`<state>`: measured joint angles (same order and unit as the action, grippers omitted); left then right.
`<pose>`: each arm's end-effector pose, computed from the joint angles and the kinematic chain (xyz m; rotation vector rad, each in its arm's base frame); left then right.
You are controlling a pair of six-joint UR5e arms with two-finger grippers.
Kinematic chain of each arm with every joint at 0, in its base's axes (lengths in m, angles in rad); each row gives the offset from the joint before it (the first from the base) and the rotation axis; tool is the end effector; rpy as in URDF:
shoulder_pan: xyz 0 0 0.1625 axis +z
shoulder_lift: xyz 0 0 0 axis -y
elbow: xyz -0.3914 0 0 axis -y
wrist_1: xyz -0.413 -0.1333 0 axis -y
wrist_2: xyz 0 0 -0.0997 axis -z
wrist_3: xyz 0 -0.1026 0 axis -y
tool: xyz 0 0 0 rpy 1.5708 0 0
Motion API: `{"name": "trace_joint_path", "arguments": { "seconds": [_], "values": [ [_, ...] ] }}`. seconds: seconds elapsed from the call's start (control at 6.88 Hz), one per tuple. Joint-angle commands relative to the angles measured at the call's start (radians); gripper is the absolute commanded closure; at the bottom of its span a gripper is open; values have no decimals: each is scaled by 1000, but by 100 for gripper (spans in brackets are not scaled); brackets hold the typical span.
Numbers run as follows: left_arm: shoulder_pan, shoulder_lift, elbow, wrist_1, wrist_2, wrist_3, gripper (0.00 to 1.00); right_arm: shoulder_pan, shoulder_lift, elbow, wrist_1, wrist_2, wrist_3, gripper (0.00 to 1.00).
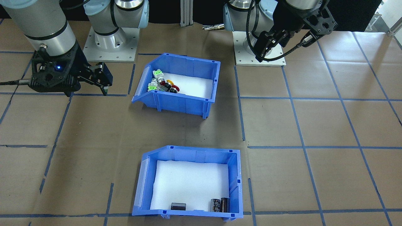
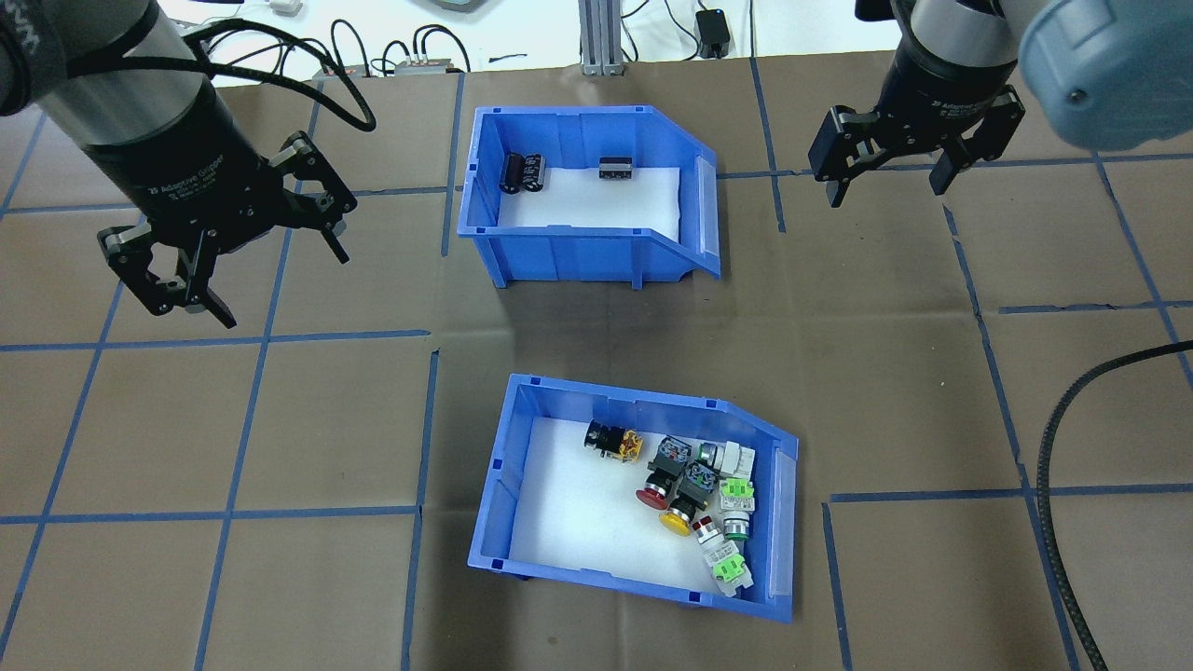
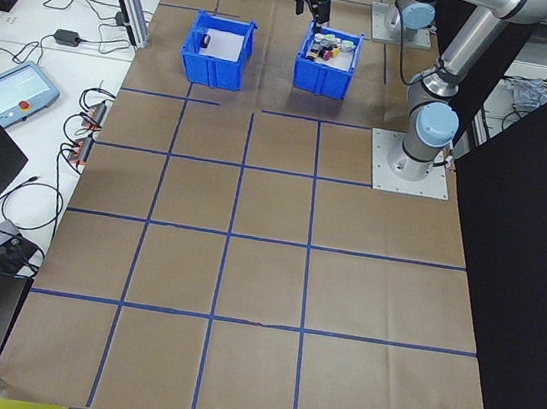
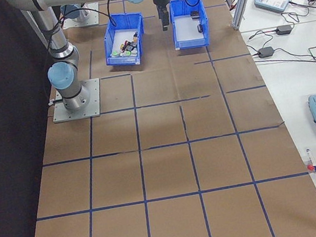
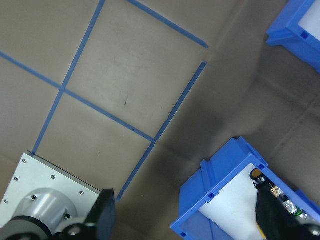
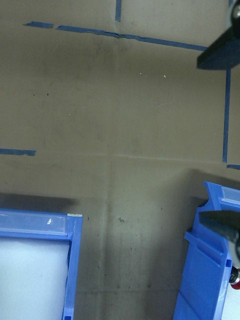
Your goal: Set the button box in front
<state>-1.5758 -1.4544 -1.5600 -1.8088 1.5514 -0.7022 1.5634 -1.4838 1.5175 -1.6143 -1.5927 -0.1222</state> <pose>-0.1375 -0.4513 0.4907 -1.0662 2.9286 0.1726 0.1270 -0.5484 0.4369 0.1788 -3.1139 0.0131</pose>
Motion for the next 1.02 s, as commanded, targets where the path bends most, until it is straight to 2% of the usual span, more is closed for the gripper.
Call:
{"name": "trace_joint_path", "arguments": {
  "seconds": [0.0, 0.29, 0.44, 0.58, 0.73, 0.87],
  "values": [
    [-9, 64, -86, 5, -66, -293, 0, 9, 84, -95, -1, 0, -193, 0],
    [-131, 66, -98, 3, -54, -591, 1, 90, 214, -237, -10, -4, -395, 0],
    [-200, 66, -116, 3, -62, -723, 1, 151, 302, -337, -6, -7, -443, 0],
    [-266, 66, -159, 9, -65, -828, 1, 197, 365, -405, -6, -6, -538, 0],
    [-327, 69, -210, 14, -63, -924, 0, 252, 413, -445, -6, -7, -618, 0],
    [-373, 68, -250, 52, -65, -977, 0, 314, 439, -448, -7, -10, -669, 0]
  ]
}}
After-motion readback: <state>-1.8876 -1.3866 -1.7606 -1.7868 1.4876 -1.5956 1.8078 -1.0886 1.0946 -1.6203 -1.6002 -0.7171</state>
